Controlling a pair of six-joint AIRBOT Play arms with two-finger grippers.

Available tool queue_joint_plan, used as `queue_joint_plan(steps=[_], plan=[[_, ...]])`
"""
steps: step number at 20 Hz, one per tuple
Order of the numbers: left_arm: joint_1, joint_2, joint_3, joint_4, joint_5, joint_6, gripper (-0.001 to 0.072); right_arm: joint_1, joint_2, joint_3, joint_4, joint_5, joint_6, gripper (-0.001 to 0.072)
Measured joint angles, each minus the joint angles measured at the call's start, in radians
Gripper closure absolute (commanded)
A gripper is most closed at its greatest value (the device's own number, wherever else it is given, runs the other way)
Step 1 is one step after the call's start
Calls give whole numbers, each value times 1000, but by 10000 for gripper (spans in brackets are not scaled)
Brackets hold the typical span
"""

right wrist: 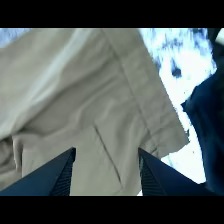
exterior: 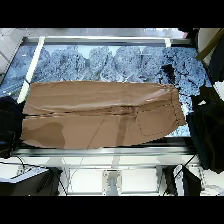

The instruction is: Fold the clothes and pants, and hang the long-sleeved shirts on hangers.

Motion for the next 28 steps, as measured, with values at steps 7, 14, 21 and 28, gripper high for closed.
queue_joint_plan(steps=[7, 14, 21, 28], plan=[[0, 1, 1, -13, 10, 35, 695, -263, -30, -206, 21, 84, 48, 166], [0, 1, 1, -16, 22, 52, 695, -284, -122, -542, 282, -176, -23, 174], [0, 2, 1, -17, 28, 89, 695, -80, -422, -516, 425, -404, -107, 330], [0, 3, 8, -25, 27, 94, 695, -12, -503, -472, 496, -512, -126, 679]])
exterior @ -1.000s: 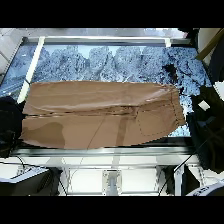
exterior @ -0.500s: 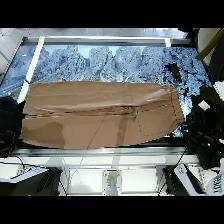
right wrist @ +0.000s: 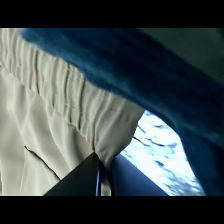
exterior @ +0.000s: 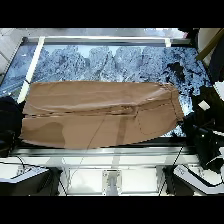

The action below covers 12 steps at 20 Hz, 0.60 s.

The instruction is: Fold the clothes and pants, and hang the long-sleeved shirts on hangers.

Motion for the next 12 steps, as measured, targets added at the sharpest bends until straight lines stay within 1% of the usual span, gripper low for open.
queue_joint_plan(steps=[2, 5, 9, 12], plan=[[0, 12, 28, -3, -12, 0, 696, 4, 2, 27, 5, 24, -17, 679], [0, 56, 105, -4, -46, 0, 697, 6, 64, 86, -48, 155, -27, 679], [-5, 144, 231, -3, -108, 0, 698, 7, 255, 189, -202, 370, 59, 682], [-48, 199, 319, -3, -139, 0, 700, 8, 397, 305, -291, 516, 140, 684]])
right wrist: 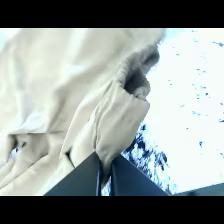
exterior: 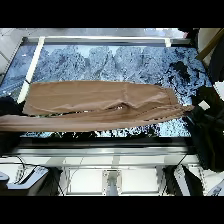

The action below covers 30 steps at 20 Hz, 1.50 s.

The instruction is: Fold the clothes and pants, and hang the long-sleeved shirts on hangers.

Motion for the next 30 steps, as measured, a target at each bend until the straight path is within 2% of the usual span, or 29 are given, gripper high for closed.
queue_joint_plan(steps=[2, 4, 10, 13, 17, 21, 22, 23, 24, 30], plan=[[-70, 11, 51, 1, 18, -1, 701, 0, 39, 77, -32, 50, 45, 683], [-173, -14, 100, 26, 83, -39, 701, 0, 22, 138, -50, 74, 72, 683], [-511, -332, 368, 232, 208, -294, 700, 66, -239, 267, -36, 7, 103, 681], [-642, -524, 537, 320, 241, -397, 700, 162, -415, 322, -35, -73, 113, 681], [-761, -721, 708, 468, 320, -549, 700, 251, -607, 368, -34, -272, 149, 682], [-807, -835, 777, 532, 376, -612, 694, 277, -732, 385, -32, -424, 188, 668], [-812, -852, 784, 538, 384, -622, 611, 280, -754, 386, -32, -444, 196, 559], [-815, -865, 790, 547, 393, -626, 319, 283, -768, 388, -32, -459, 197, 376], [-818, -872, 794, 554, 400, -630, 70, 285, -779, 394, -32, -478, 197, 353], [-826, -778, 803, 562, 410, -642, 64, 280, -755, 530, -95, -386, 199, 371]])
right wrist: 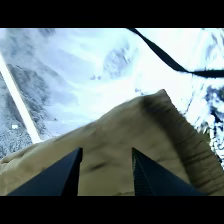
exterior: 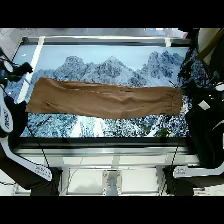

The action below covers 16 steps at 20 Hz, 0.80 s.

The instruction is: Fold the clothes and pants, and hang the long-sleeved shirts on hangers.

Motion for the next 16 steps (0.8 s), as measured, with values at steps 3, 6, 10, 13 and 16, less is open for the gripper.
queue_joint_plan(steps=[3, 6, 10, 13, 16], plan=[[-24, 114, 2, -2, 1, 13, 64, -8, 69, 81, -158, 74, -1, 374], [-106, 208, 2, -48, -11, 113, 64, -25, 111, 114, -302, 140, 0, 537], [-287, 255, 2, -79, -19, 244, 64, -137, 26, 129, -168, 293, -68, 230], [-437, 259, 2, -86, -24, 327, 64, -205, -92, 133, -8, 382, -153, 228], [-576, 243, 2, -92, -26, 404, 64, -216, -198, 134, 66, 418, -230, 198]])
